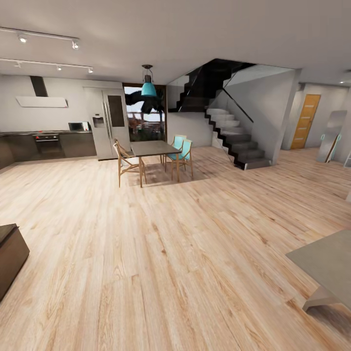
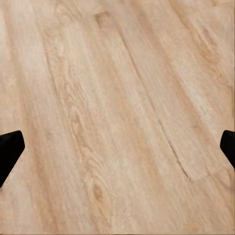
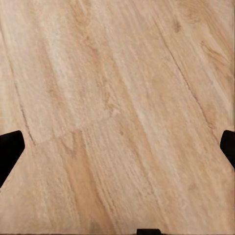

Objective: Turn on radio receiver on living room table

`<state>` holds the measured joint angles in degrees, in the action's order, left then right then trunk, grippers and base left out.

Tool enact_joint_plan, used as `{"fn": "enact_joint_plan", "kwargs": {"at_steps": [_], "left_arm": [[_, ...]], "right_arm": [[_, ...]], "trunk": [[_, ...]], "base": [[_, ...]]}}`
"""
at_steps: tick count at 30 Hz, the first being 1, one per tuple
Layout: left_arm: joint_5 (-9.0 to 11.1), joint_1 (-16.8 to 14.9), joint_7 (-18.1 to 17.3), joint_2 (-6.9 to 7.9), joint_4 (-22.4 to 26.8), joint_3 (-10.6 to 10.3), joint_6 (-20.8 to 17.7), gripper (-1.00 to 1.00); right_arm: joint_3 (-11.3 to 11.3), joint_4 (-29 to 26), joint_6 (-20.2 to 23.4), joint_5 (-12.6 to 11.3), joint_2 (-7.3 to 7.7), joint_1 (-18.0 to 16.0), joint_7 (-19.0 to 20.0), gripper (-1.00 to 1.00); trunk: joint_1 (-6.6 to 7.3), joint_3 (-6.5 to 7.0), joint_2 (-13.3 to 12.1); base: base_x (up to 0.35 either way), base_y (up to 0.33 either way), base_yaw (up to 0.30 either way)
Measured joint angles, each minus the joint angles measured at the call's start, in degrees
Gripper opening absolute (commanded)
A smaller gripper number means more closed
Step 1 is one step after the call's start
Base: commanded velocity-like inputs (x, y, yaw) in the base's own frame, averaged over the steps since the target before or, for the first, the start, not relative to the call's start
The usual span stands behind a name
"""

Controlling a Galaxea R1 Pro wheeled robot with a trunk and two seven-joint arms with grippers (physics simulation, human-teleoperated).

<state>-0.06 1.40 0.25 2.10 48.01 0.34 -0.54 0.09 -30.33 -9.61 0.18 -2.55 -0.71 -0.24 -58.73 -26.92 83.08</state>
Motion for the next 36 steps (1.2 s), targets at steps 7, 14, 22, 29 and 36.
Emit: {"fn": "enact_joint_plan", "kwargs": {"at_steps": [7, 14, 22, 29, 36], "left_arm": [[0.13, 0.0, 0.01, -0.07, 10.98, -0.07, -0.14, 1.0], [0.11, 0.0, 0.01, -0.15, 19.04, -0.08, -0.16, 1.0], [-0.03, 0.01, -0.07, -0.09, 26.59, -0.08, -0.1, 1.0], [-0.1, 0.01, -0.02, -0.08, 28.01, 0.0, -0.08, 1.0], [-0.12, 0.0, 0.0, -0.08, 29.22, 0.07, -0.08, 1.0]], "right_arm": [[0.0, -12.0, 1.37, 0.04, 0.0, 0.0, -0.16, 1.0], [0.0, -25.23, 6.18, 0.11, -0.03, -0.04, -0.2, 1.0], [0.08, -49.46, 18.1, 0.2, -0.2, -0.08, -0.17, 1.0], [0.23, -52.89, 18.73, 0.18, -0.33, -0.6, -0.34, 1.0], [0.45, -53.42, 18.83, 0.17, -0.42, -4.35, -0.52, 1.0]], "trunk": [[0.0, 0.0, 0.0], [0.0, 0.0, 0.0], [0.0, 0.0, 0.0], [0.0, 0.0, 0.0], [0.0, 0.0, 0.0]], "base": [[0.0, 0.0, 0.0], [0.0, 0.0, 0.0], [0.0, 0.0, 0.0], [0.0, 0.0, 0.0], [0.0, 0.0, 0.0]]}}
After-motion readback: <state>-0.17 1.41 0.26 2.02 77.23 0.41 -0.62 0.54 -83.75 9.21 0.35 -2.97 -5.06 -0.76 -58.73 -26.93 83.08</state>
